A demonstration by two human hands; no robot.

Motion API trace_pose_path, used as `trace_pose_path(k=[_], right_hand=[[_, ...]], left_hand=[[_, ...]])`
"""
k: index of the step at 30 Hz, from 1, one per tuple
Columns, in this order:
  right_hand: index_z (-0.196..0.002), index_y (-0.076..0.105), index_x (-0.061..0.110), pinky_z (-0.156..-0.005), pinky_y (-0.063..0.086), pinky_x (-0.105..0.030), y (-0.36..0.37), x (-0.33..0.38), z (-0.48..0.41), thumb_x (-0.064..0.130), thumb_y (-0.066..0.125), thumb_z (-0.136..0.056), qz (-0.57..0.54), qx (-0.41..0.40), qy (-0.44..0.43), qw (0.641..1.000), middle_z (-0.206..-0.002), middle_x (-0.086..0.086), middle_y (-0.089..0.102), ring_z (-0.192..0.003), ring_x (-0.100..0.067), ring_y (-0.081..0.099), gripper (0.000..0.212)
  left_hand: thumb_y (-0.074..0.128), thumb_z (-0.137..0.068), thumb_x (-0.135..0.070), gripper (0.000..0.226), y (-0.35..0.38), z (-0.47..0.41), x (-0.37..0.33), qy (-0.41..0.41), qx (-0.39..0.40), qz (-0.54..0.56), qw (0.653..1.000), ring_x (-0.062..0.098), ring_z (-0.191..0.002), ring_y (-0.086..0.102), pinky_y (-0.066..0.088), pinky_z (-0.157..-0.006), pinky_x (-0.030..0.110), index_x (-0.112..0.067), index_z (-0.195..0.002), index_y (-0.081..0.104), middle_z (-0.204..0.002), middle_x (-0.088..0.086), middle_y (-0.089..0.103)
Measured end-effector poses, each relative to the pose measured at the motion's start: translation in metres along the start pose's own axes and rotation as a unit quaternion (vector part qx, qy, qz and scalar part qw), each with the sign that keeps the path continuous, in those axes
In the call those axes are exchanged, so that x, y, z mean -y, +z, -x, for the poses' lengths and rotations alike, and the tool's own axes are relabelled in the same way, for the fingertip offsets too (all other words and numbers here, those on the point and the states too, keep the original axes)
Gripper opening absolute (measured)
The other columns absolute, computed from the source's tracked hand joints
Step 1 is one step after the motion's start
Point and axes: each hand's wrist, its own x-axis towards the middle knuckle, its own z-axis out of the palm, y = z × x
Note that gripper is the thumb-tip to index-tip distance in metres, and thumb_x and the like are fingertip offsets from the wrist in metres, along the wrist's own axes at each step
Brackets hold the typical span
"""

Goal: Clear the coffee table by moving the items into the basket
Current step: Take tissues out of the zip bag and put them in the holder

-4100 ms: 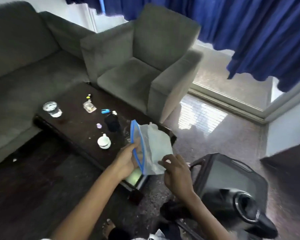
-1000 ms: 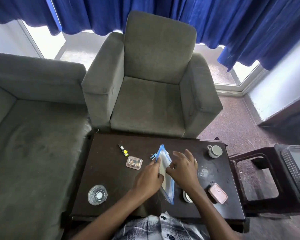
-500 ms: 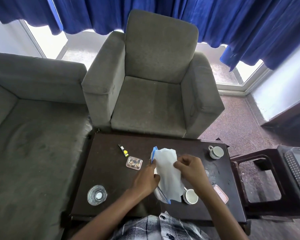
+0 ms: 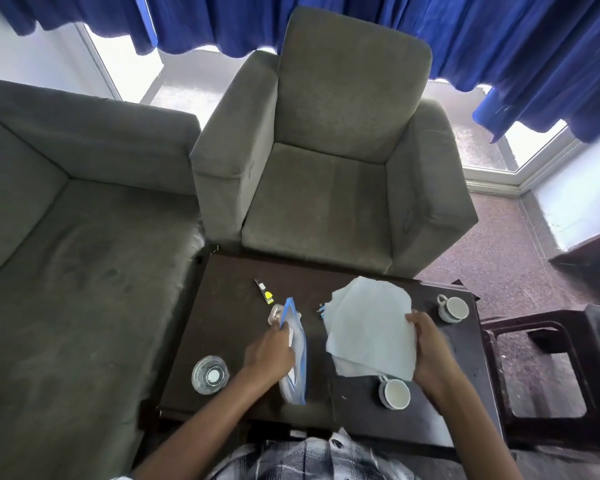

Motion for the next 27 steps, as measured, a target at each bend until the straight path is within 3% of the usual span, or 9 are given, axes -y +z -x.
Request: trace_pose_path(k=[3,9,15,18,21,23,25,27], right_hand=[[-0.091,0.059,0.012,-0.055,0.051,-0.032,-0.003,0.007,0.0,0.023,0.048,-0.087,-0.012,-0.003,-0.016,1.0,-0.064,-0.005,0.07,-0.07,-0.025,0.061,0.016],[-0.098,0.058,0.01,-0.062,0.049,-0.036,-0.006,0.002,-0.011,0.024,0.047,-0.088,-0.008,-0.017,0.012,1.0,-0.089,-0.013,0.064,-0.077,-0.029,0.06,0.02],[-0.097,0.057,0.011,-0.056,0.049,-0.033,-0.03,-0.014,-0.028,0.027,0.047,-0.086,0.0,-0.015,0.057,0.998,-0.087,-0.014,0.063,-0.074,-0.031,0.06,0.022],[-0.099,0.057,0.008,-0.057,0.047,-0.033,-0.042,-0.019,-0.031,0.025,0.046,-0.088,0.003,-0.027,0.065,0.998,-0.087,-0.014,0.062,-0.076,-0.03,0.059,0.023],[-0.107,0.057,0.007,-0.061,0.048,-0.035,-0.049,-0.022,-0.035,0.026,0.047,-0.088,0.001,-0.02,0.085,0.996,-0.096,-0.016,0.064,-0.083,-0.032,0.061,0.028],[-0.111,0.056,0.008,-0.062,0.05,-0.036,-0.048,-0.022,-0.037,0.026,0.047,-0.087,-0.007,-0.014,0.104,0.994,-0.099,-0.017,0.065,-0.084,-0.034,0.061,0.031],[-0.109,0.056,0.007,-0.06,0.05,-0.036,-0.043,-0.02,-0.037,0.025,0.045,-0.089,-0.01,0.008,0.118,0.993,-0.093,-0.016,0.065,-0.081,-0.034,0.061,0.029],[-0.105,0.058,0.007,-0.059,0.051,-0.036,-0.037,-0.015,-0.035,0.024,0.042,-0.09,-0.003,0.038,0.127,0.991,-0.087,-0.015,0.067,-0.079,-0.034,0.061,0.028]], left_hand=[[0.037,-0.091,-0.01,0.051,0.011,-0.011,0.009,-0.041,0.011,-0.047,0.998,0.032,-0.124,0.051,0.043,-0.096,0.04,-0.009,-0.141,0.031,-0.153,0.011,0.024],[0.034,-0.097,-0.006,0.045,0.054,-0.051,0.002,-0.079,0.053,-0.087,0.992,0.027,-0.129,0.046,0.041,-0.1,0.034,-0.004,-0.142,0.032,-0.15,0.018,0.025],[0.032,-0.099,-0.012,0.046,0.098,-0.083,-0.028,-0.107,0.107,0.015,0.988,0.028,-0.136,0.037,0.036,-0.107,0.036,-0.005,-0.144,0.026,-0.153,0.02,0.021],[0.031,-0.097,-0.018,0.042,0.111,-0.092,-0.035,-0.077,0.131,0.082,0.985,0.031,-0.132,0.041,0.037,-0.106,0.039,-0.018,-0.139,0.035,-0.15,0.014,0.026],[0.036,-0.094,-0.018,0.05,0.118,-0.098,-0.039,-0.063,0.168,0.153,0.972,0.032,-0.134,0.038,0.037,-0.106,0.038,-0.024,-0.143,0.033,-0.152,0.017,0.024],[0.039,-0.097,-0.023,0.045,0.105,-0.093,-0.046,-0.074,0.187,0.273,0.941,0.031,-0.128,0.045,0.04,-0.101,0.033,-0.014,-0.141,0.039,-0.147,0.016,0.038],[0.041,-0.097,-0.036,0.041,0.087,-0.083,-0.055,-0.115,0.243,0.441,0.856,0.028,-0.108,0.057,0.043,-0.09,0.033,-0.01,-0.127,0.05,-0.132,0.015,0.054],[0.041,-0.09,-0.058,0.05,0.069,-0.07,-0.064,-0.117,0.273,0.559,0.774,0.02,-0.089,0.06,0.048,-0.081,0.033,-0.016,-0.114,0.056,-0.111,0.008,0.062]])
